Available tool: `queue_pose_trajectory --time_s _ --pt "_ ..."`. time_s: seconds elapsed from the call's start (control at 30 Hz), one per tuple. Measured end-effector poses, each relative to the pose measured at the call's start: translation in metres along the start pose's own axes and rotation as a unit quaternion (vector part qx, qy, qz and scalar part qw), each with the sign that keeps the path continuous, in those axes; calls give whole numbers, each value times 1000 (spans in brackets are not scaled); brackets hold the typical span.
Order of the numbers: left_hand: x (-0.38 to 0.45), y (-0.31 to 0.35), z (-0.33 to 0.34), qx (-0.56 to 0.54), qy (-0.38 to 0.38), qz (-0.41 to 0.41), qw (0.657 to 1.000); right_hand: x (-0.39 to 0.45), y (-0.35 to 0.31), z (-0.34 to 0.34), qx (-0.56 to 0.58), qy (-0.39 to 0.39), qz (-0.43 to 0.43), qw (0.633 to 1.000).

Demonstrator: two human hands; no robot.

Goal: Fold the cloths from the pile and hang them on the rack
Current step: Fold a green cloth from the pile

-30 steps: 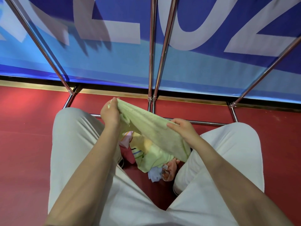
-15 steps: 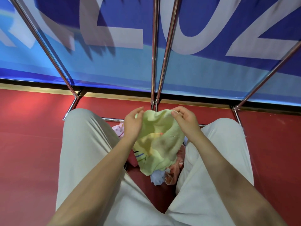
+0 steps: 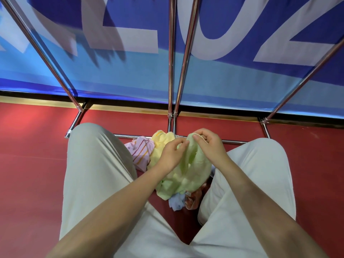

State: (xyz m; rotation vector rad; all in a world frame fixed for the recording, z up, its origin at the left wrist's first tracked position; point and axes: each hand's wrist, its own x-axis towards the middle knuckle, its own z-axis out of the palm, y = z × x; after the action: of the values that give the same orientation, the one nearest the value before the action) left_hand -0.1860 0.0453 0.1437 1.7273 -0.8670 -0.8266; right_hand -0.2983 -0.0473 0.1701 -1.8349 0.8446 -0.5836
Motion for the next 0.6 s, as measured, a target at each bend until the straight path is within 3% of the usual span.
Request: queue_pose_trajectory --time_s 0.17,0.37,0.47,0.6 --pt "7 8 -8 -64 105 0 992 3 6 -3 -16 25 1 1000" --pt "14 15 -28 -55 175 12 983 4 20 6 -119 -41 -1 992" --pt "19 15 -45 -81 216 -19 973 3 27 9 -142 -69 11 987" --pt "28 3 -71 -139 283 -88 945 3 24 8 -82 -73 43 993"
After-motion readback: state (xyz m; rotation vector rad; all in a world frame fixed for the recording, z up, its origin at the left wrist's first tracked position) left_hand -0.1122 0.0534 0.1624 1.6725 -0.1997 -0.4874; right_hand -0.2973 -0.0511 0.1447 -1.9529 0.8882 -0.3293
